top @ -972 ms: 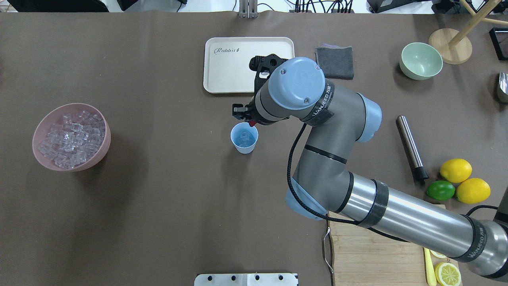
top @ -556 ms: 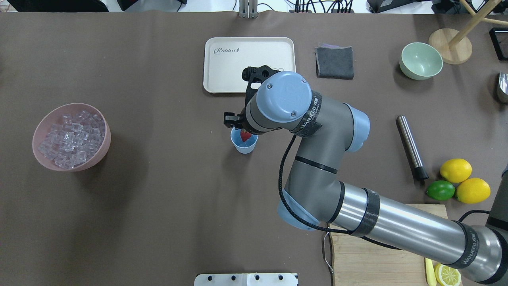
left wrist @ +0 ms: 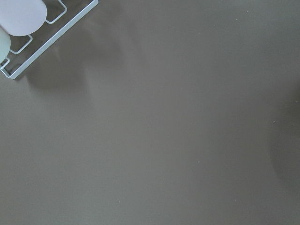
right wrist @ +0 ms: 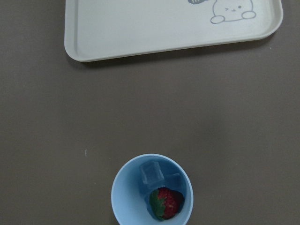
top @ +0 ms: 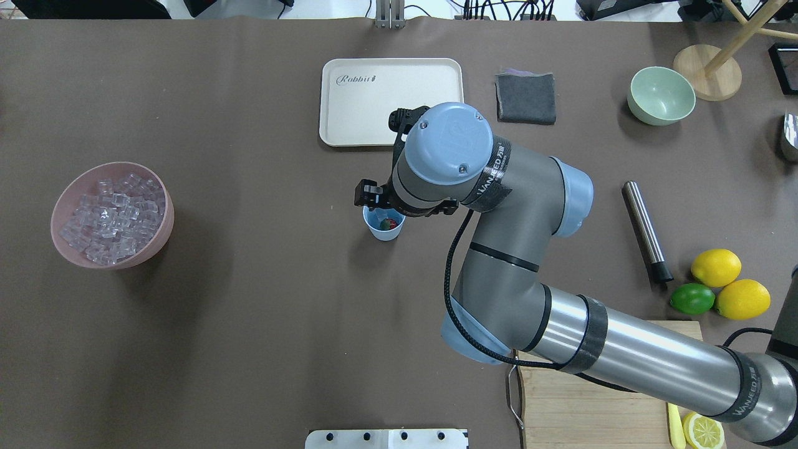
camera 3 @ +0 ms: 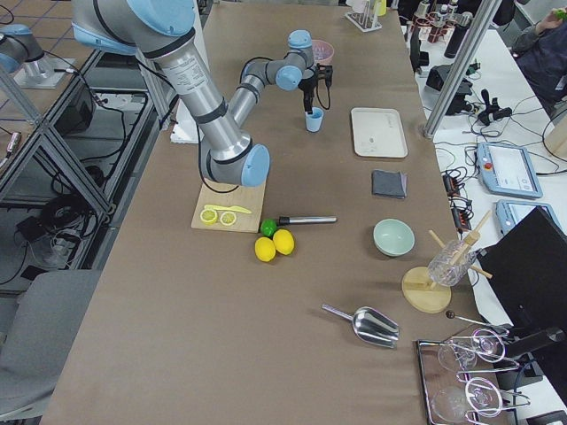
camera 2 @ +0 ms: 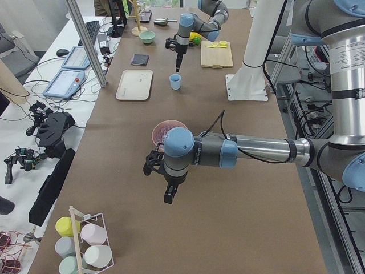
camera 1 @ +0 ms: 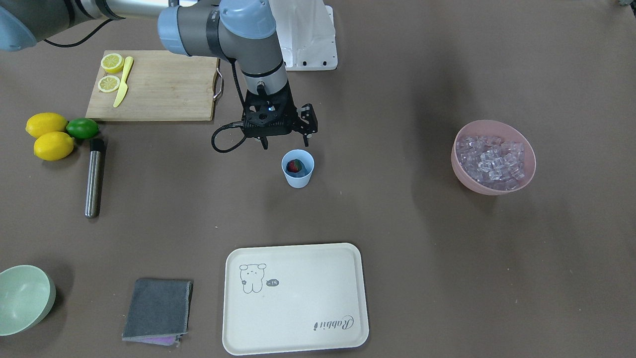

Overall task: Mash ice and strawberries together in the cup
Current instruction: 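Move the right gripper over to the steel pestle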

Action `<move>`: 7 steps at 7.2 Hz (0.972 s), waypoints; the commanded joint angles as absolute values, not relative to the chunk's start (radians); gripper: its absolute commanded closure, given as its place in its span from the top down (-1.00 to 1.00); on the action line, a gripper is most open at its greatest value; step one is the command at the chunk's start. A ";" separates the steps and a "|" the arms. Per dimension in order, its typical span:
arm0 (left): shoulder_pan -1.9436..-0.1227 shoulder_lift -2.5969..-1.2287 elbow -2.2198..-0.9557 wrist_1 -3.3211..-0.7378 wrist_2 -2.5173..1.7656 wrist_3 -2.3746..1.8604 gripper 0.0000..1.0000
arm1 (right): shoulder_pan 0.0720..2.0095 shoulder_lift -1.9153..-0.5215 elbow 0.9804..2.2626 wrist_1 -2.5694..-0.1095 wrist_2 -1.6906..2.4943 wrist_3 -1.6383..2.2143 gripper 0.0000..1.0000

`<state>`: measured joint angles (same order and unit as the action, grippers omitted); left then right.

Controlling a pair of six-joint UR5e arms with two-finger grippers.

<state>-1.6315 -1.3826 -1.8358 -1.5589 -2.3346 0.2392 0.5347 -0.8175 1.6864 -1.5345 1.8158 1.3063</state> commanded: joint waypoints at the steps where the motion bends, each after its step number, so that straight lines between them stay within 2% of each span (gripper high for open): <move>1: -1.628 -1.410 -1.836 -1.433 -2.332 0.239 0.98 | 0.616 -0.857 1.718 -1.618 1.915 1.293 1.00; 3: -1.628 -1.397 -1.832 -1.433 -2.333 0.241 0.98 | 0.711 -1.019 1.790 -1.614 1.916 1.179 1.00; 7: -1.624 -1.391 -1.822 -1.437 -2.335 0.241 0.98 | 0.967 -1.189 1.783 -1.612 2.125 0.734 1.00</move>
